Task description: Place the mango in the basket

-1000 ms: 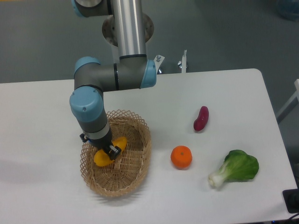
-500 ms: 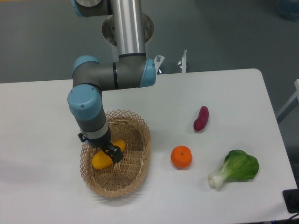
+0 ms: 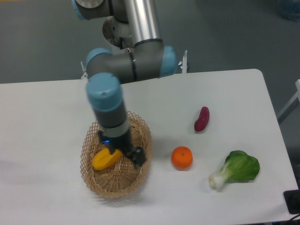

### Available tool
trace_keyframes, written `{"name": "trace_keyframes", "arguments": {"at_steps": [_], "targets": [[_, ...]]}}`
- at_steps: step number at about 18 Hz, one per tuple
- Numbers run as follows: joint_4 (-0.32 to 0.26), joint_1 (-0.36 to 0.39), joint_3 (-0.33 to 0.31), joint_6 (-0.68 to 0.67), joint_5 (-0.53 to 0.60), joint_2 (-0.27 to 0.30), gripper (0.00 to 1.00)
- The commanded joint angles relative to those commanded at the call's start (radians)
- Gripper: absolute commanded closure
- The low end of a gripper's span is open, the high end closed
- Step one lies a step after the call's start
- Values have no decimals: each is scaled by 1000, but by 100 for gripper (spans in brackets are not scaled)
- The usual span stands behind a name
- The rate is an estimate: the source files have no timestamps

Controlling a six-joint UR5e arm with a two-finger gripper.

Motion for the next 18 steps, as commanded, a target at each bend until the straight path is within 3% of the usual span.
{"name": "trace_keyframes", "arguments": {"at_steps": [6,12,18], "targets": [[-147,160,92,233,-71,35,0],[-212,278,94,446,-94,60,0],[-226,339,94,552,-97,65,0]]}}
